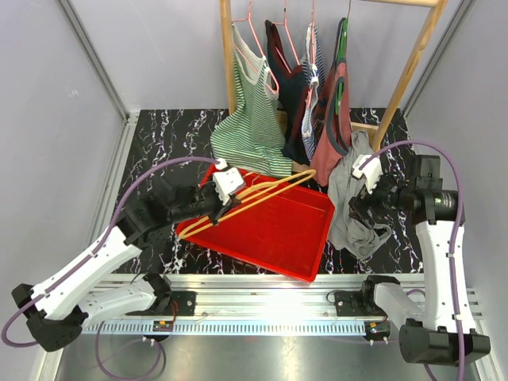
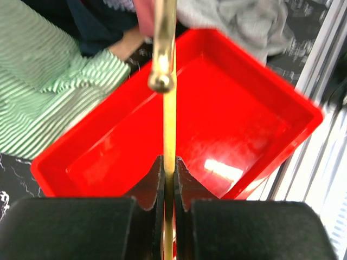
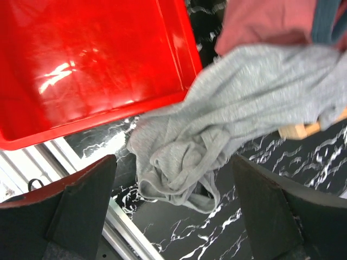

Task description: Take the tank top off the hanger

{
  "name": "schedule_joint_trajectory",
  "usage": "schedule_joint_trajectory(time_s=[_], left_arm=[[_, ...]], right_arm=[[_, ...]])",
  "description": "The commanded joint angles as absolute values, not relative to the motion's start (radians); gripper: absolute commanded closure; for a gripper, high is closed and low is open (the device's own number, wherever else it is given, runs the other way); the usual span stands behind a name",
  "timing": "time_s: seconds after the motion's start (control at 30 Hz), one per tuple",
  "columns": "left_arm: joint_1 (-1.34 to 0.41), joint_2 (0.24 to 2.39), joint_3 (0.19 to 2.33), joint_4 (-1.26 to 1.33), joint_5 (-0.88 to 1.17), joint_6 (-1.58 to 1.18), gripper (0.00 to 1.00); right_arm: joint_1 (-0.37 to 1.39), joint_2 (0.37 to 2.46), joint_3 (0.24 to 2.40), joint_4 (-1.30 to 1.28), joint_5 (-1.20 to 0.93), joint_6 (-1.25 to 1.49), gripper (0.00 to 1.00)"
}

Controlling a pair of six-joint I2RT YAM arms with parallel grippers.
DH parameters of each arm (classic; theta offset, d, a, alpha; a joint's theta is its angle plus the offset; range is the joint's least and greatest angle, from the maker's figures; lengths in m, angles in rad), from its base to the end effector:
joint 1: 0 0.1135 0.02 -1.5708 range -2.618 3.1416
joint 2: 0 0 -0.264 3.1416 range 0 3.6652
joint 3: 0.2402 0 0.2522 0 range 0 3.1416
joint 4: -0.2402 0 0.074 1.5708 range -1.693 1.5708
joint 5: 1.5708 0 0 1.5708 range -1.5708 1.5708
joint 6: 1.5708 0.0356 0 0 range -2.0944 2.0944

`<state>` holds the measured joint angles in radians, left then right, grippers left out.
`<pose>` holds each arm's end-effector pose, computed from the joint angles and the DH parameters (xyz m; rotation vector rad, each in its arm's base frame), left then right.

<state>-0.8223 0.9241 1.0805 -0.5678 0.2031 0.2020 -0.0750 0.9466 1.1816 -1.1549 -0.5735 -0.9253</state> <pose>0.1263 -0.1465 0.3781 1.1068 1.6939 -0.5994 0.1539 0.0078 0.3604 -1.1579 2.0023 0.2231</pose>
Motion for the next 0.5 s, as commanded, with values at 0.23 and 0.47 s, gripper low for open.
schedule_joint_trajectory(time_s=[0.23,0.47], left_arm=[[-0.821,0.982,1.12,-0.577,0.189,0.304,1.0],[-0.821,1.023,1.146,-0.578,0.267,0.33,1.0]], right_arm=[[-0.077,1.017,1.367,-1.422,-0.856,-1.239,0.06],[-0.075,1.095,1.4,-1.528,-1.058,-1.437,0.05]])
